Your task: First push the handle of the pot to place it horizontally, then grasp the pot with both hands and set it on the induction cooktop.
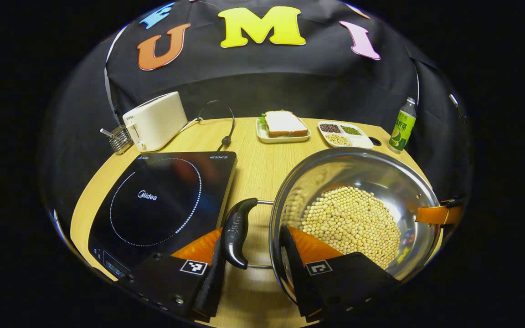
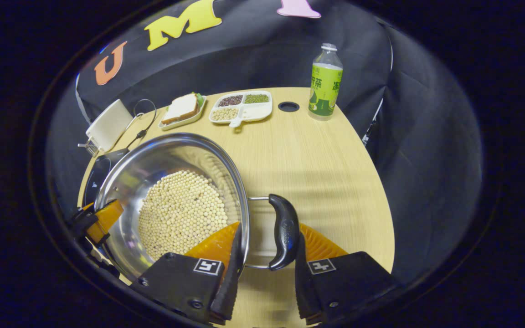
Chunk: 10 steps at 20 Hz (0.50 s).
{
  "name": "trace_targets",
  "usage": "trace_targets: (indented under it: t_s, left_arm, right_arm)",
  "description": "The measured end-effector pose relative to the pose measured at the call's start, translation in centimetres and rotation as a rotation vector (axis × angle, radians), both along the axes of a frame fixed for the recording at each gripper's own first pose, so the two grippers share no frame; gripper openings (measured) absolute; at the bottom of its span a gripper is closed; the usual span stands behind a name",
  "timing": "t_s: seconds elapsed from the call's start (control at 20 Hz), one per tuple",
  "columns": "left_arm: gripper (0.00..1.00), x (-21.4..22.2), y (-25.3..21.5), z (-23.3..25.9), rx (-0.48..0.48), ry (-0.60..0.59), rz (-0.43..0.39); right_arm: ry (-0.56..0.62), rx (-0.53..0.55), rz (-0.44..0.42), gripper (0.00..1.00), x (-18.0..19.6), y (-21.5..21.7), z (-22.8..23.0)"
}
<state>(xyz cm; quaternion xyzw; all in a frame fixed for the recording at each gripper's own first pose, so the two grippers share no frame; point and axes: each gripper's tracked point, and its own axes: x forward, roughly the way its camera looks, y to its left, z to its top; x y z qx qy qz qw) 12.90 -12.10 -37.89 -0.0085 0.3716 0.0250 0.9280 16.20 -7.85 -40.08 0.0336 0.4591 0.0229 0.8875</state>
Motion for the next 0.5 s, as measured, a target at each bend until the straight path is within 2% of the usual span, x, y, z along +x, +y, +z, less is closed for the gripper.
trace_targets:
  t_s: [0.5]
  left_arm:
    - [0.63,0.6,3.0,4.8,0.003,-0.067,-0.019]
  right_arm:
    - [-0.062,0.035,-0.015,0.52,-0.5,3.2,4.8]
